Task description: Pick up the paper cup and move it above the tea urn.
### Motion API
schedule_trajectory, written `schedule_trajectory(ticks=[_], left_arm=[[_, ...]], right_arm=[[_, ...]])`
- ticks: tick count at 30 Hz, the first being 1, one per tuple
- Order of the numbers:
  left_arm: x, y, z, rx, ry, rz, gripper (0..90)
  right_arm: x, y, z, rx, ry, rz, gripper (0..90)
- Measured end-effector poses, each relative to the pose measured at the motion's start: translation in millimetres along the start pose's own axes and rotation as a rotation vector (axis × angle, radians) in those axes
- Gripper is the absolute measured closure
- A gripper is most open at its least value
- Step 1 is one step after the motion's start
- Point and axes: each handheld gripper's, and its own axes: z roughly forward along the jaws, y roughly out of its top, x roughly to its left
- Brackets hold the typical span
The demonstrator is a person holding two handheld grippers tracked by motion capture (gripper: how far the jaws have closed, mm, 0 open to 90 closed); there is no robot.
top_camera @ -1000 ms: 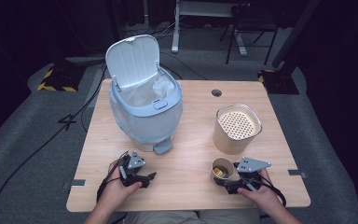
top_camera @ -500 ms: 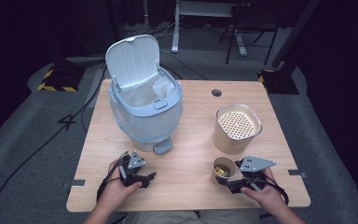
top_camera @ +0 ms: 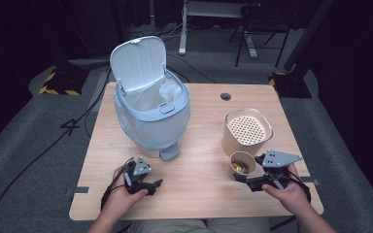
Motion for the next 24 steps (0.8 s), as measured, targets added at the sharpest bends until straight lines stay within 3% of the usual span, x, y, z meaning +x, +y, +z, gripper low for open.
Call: schedule_trajectory(ticks=[19, 24], left_arm=[[-0.6, 0.2, 0.4, 0.001, -0.005, -0.013, 24.6], [-0.6, 0.2, 0.4, 0.001, -0.004, -0.013, 24.6]], right_arm=[[-27.0, 41.8, -26.6, -0.035, -0.035, 0.013, 29.2], [-42.7, 52.8, -32.4, -0.044, -0.045, 0.021, 29.1]])
